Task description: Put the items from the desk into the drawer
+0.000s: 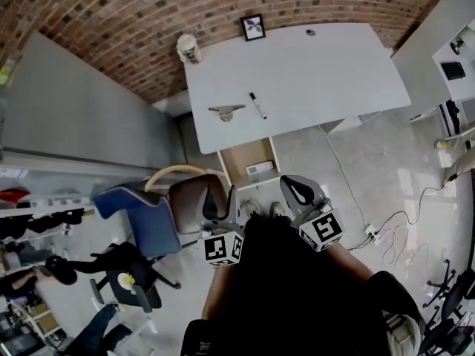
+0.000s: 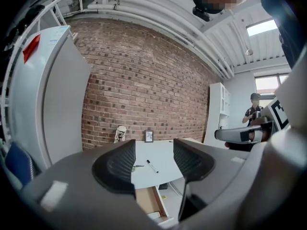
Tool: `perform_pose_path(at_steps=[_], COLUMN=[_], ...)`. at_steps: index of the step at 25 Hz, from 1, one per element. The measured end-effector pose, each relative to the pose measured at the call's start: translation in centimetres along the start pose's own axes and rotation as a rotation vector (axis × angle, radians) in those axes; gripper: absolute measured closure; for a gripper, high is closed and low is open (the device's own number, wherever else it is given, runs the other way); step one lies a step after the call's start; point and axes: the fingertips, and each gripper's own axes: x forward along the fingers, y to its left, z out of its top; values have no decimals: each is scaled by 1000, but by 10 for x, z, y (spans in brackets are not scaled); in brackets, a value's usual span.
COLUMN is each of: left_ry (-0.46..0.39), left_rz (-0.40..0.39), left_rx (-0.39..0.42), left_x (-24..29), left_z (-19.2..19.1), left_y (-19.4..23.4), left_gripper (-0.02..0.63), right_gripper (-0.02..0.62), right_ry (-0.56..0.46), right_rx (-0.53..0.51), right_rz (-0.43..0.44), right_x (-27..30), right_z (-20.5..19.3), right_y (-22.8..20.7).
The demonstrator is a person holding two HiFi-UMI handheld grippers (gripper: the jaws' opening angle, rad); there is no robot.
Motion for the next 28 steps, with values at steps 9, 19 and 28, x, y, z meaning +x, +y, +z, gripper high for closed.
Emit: perform_pose_path(at_steps=[9,19,28], left_ry=[48,181,305], left_rz=[3,-1,-9], left_rx=[-3,-28,-46], left_x=[73,163,245], left_z=[-24,-78,-134], left_y=[22,61,91], left_gripper=[348,333,318], right_gripper=[591,591,591], right_ry=[9,69,115], right_rx=[-4,17,58], right_rz=[0,-37,-38], right_x=[40,99,156], right_z=[4,1,-10], right_y=[-24,-58,-83])
